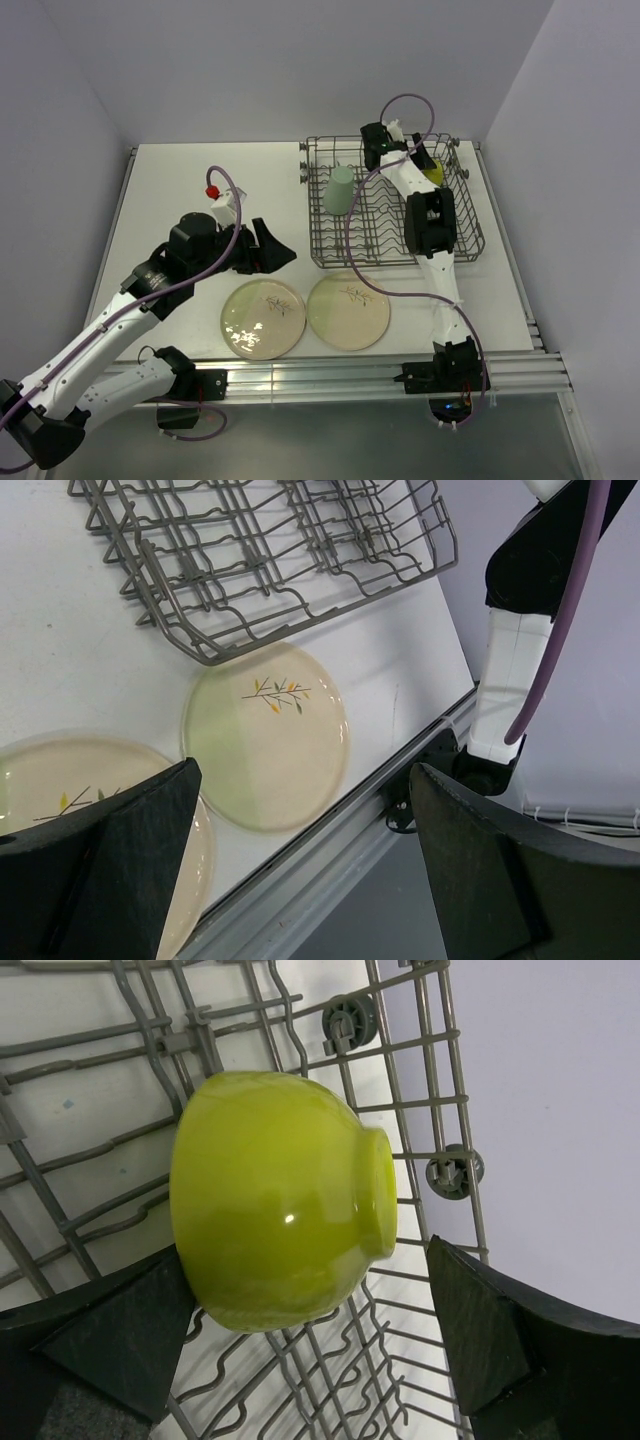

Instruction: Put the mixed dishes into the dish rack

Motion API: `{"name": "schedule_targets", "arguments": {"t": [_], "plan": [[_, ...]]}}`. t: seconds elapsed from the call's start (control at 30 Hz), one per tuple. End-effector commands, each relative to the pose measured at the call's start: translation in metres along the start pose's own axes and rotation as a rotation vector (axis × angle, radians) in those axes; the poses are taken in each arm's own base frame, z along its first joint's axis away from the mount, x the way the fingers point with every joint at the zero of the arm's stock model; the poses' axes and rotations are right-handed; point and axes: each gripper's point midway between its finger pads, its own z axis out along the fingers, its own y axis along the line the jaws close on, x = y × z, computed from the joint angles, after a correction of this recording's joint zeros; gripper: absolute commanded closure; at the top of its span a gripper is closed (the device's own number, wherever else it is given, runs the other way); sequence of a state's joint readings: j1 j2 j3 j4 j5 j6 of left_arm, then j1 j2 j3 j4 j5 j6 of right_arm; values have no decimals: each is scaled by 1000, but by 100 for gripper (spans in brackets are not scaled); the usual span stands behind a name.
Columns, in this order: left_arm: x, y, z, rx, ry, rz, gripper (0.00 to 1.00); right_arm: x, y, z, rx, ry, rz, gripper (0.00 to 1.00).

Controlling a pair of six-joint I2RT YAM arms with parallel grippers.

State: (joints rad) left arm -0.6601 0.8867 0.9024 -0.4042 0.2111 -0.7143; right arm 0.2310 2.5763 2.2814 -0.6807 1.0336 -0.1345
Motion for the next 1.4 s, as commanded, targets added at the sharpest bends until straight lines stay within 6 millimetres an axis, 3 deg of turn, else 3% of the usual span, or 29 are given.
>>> {"name": "schedule_targets", "arguments": {"t": [0.0, 0.17, 0.27, 0.33, 0.43, 0.57, 0.6, 0.67, 0.7, 0.73, 0.77, 0.8, 0.83, 0.87, 0.93, 0.97, 1.0, 1.03, 1.07, 1.1, 1.13, 1.17, 1.23, 1.27, 1.33, 1.37], "plan": [[-11, -2, -1, 0, -36, 22, 7, -17, -13, -10, -5, -23, 85, 0], [-16, 10, 1, -82, -51, 2, 7, -33, -9, -46, -91, -67, 128, 0], [-20, 18, 0, -140, -62, -13, 8, -44, -5, -81, -201, -97, 196, 0], [-22, 23, -1, -176, -73, -22, 8, -42, 2, -95, -288, -85, 217, 0], [-24, 28, -7, -212, -80, -28, 8, -40, -3, -115, -336, -85, 259, 0], [-41, 46, -24, -353, -154, -40, 8, -26, -28, -138, -335, -44, 357, 0], [-43, 57, -29, -410, -165, -42, 8, -28, -51, -152, -332, -61, 406, 0], [-49, 68, -30, -477, -161, -39, 9, -12, -64, -166, -330, -34, 455, 1], [-45, 88, -28, -563, -120, -38, 10, -13, -91, -185, -354, -63, 518, 2], [-47, 96, -28, -604, -112, -42, 11, 5, -90, -191, -359, -49, 494, 2], [-53, 101, -30, -635, -114, -50, 11, 6, -91, -213, -382, -87, 520, 2], [-54, 117, -29, -689, -99, -73, 11, 8, -115, -236, -411, -133, 568, 2], [-55, 124, -31, -716, -96, -85, 12, 21, -112, -246, -429, -141, 540, 2], [-58, 132, -32, -738, -103, -101, 12, 25, -122, -281, -497, -196, 567, 2], [-62, 157, -36, -807, -115, -146, 12, 42, -118, -307, -565, -219, 539, 2], [-60, 169, -39, -841, -110, -164, 13, 49, -130, -325, -611, -240, 573, 2], [-59, 186, -41, -887, -104, -191, 14, 58, -122, -350, -697, -261, 549, 2], [-56, 195, -42, -910, -95, -204, 15, 71, -115, -359, -749, -260, 517, 2], [-51, 205, -41, -927, -83, -221, 15, 73, -129, -376, -831, -297, 566, 2], [-48, 218, -42, -959, -72, -246, 16, 80, -131, -386, -884, -305, 575, 2], [-41, 225, -40, -972, -53, -254, 17, 93, -119, -403, -981, -309, 552, 3], [-40, 230, -39, -981, -54, -261, 18, 100, -136, -415, -1057, -337, 591, 3], [-34, 241, -34, -1003, -32, -285, 20, 118, -133, -429, -1157, -339, 589, 4], [-33, 243, -32, -1009, -27, -287, 20, 124, -149, -433, -1200, -359, 619, 4], [-30, 250, -25, -1017, -11, -299, 21, 138, -153, -431, -1208, -358, 617, 5], [-30, 251, -22, -1014, -9, -303, 22, 142, -165, -430, -1224, -371, 640, 5]]}}
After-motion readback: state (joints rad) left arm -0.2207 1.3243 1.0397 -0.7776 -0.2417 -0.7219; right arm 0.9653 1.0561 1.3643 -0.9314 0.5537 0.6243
